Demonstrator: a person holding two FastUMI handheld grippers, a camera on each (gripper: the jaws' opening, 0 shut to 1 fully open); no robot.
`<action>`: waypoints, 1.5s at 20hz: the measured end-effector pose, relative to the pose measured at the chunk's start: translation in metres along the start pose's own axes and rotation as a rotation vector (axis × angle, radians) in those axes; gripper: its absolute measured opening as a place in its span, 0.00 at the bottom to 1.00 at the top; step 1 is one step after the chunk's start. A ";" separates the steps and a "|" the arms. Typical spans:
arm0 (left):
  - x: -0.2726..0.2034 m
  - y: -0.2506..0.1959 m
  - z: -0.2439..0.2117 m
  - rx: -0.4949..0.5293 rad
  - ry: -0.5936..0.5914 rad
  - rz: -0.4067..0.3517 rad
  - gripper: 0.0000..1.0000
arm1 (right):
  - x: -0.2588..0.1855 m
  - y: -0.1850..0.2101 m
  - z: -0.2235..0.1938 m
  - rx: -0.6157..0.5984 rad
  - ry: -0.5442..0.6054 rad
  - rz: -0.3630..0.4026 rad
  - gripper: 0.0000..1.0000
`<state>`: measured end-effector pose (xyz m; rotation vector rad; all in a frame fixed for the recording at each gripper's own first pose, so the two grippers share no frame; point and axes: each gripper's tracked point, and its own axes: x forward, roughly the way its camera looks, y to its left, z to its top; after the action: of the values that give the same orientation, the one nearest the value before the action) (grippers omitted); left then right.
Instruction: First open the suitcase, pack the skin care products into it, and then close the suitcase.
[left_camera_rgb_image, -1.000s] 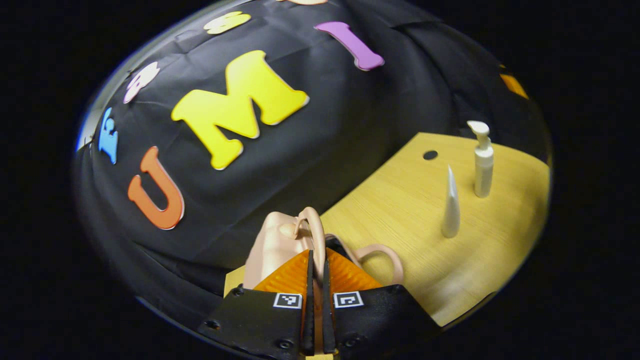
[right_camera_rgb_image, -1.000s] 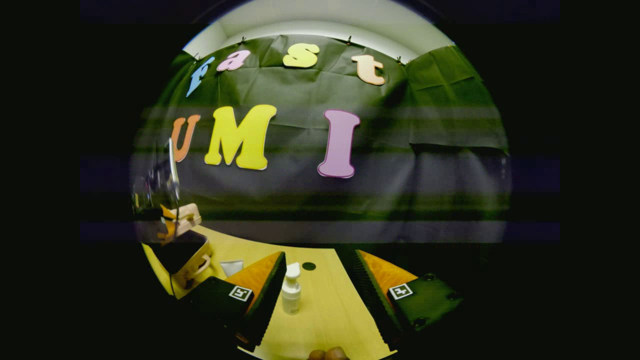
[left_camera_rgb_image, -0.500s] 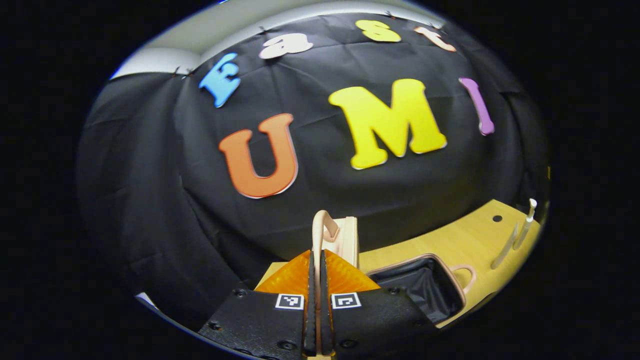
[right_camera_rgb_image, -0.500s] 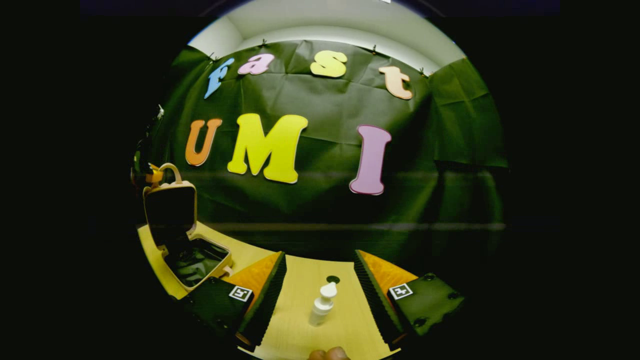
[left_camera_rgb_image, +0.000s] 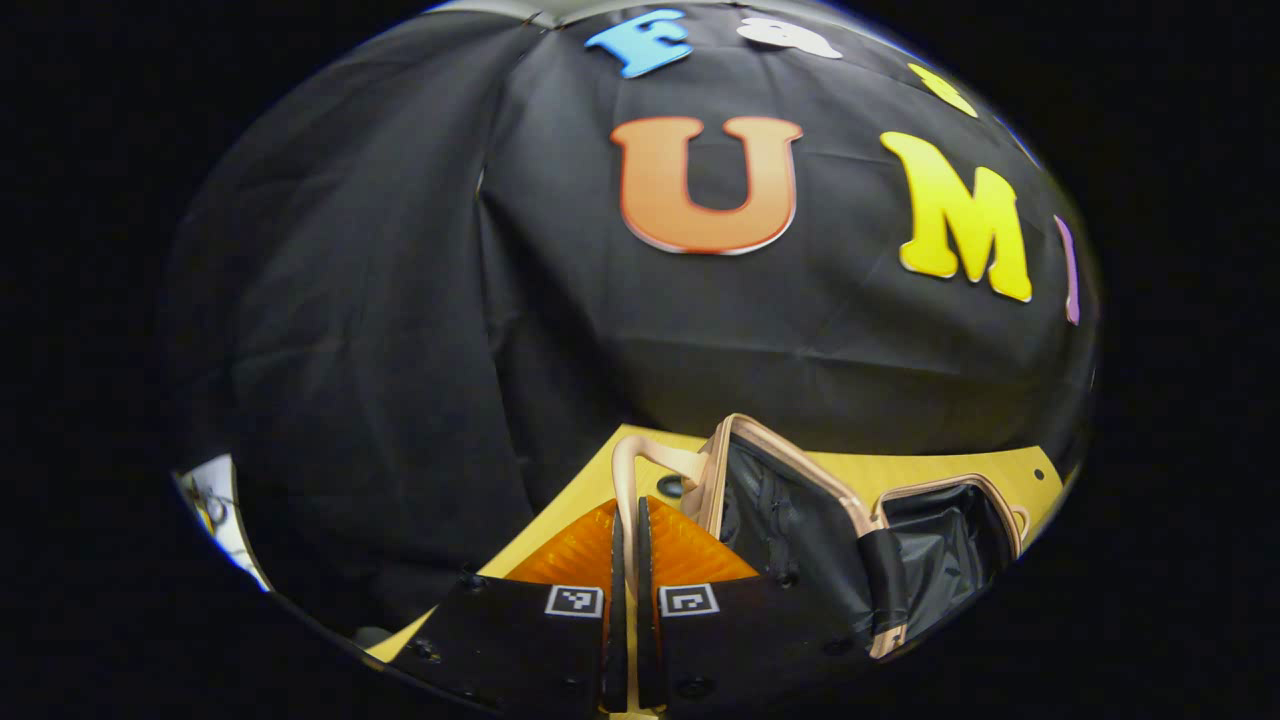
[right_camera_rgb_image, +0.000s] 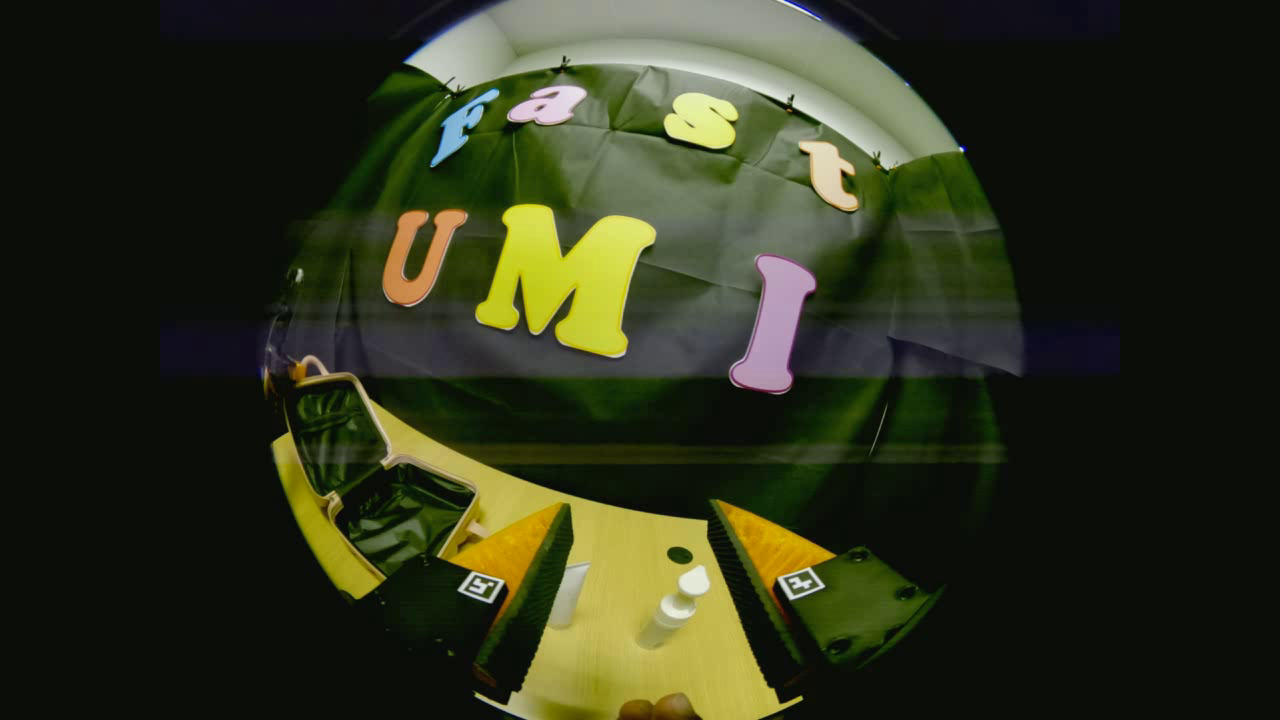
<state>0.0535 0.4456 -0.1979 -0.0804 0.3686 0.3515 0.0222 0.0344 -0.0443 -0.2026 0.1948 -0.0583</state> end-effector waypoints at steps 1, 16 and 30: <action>0.012 0.005 -0.013 -0.060 0.044 -0.001 0.07 | -0.001 0.005 0.000 -0.017 0.002 0.005 0.80; 0.035 0.029 -0.077 0.028 0.237 0.130 0.31 | -0.011 0.019 -0.021 -0.009 0.057 0.006 0.81; -0.139 -0.250 0.034 0.141 -0.086 -0.158 1.00 | -0.008 -0.051 -0.049 0.100 0.028 0.017 0.80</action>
<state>0.0312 0.1718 -0.1115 0.0433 0.2984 0.1718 0.0025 -0.0243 -0.0793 -0.1004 0.2207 -0.0534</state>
